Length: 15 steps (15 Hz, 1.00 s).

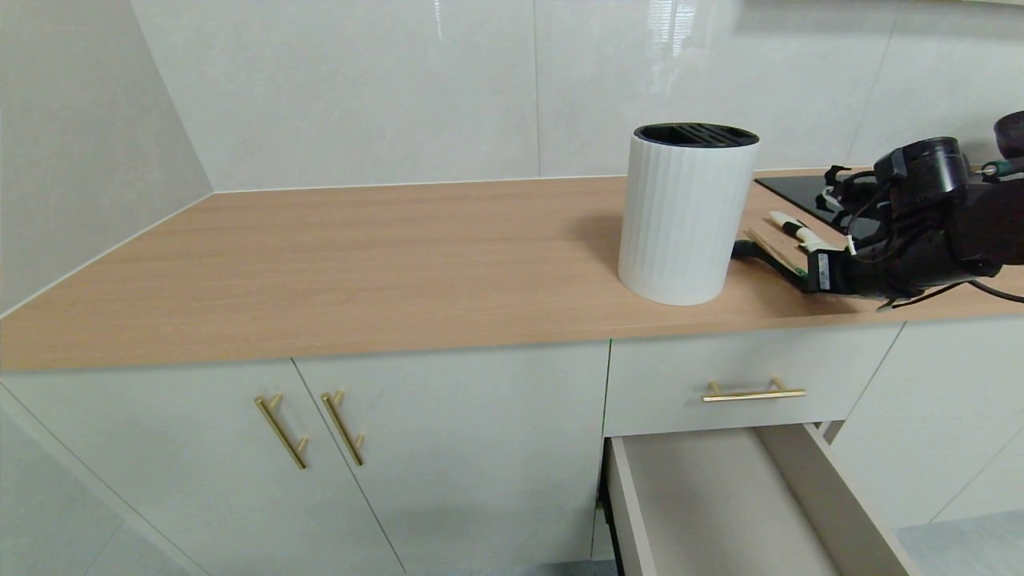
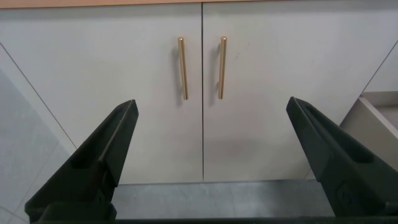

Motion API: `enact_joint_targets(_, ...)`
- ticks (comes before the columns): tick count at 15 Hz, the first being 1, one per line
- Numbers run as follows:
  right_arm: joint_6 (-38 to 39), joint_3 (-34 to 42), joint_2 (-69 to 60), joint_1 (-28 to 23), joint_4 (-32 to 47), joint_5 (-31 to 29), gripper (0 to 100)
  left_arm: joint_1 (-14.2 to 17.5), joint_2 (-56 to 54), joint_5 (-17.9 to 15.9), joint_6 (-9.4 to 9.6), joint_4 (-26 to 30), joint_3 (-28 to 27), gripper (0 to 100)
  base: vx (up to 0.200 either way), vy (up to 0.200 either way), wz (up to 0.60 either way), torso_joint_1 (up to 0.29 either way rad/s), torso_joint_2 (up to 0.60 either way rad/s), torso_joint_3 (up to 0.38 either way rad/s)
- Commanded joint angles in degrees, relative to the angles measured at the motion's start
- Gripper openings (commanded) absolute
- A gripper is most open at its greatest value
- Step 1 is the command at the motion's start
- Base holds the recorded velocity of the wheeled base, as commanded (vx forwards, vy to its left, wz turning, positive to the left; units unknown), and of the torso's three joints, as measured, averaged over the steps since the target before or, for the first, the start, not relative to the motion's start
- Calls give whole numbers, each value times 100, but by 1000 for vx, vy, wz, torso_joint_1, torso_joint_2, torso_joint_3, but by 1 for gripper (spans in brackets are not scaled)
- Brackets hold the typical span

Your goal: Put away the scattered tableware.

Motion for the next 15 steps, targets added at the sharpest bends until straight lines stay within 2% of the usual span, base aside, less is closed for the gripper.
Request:
enact_joint_targets(1,43,51,-376,-14,12,0,0,1,9,2,-1,-1,1,100,0,0,0,0,0,0)
enact_joint_targets(3,201,139,-692,-14,12,9,0,1,9,2,-1,-1,1,100,0,0,0,0,0,0)
enact_joint_targets(6,236,772,-1853,12,135,26,0,1,9,2,-1,-1,1,100,0,0,0,0,0,0)
enact_joint_targets(9,333,1194,-3004,39,821,721,0,1,9,2,-1,-1,1,100,0,0,0,0,0,0)
enact_joint_targets(10,596,1334,-3478,30,1181,1151,0,1,9,2,-1,-1,1,100,0,0,0,0,0,0)
enact_joint_targets(14,588,1853,-4560,65,2016,1477,0,1,9,2,-1,-1,1,100,0,0,0,0,0,0)
enact_joint_targets(15,473,1941,-4753,232,2456,1477,0,1,9,2,-10,-1,1,100,0,0,0,0,0,0)
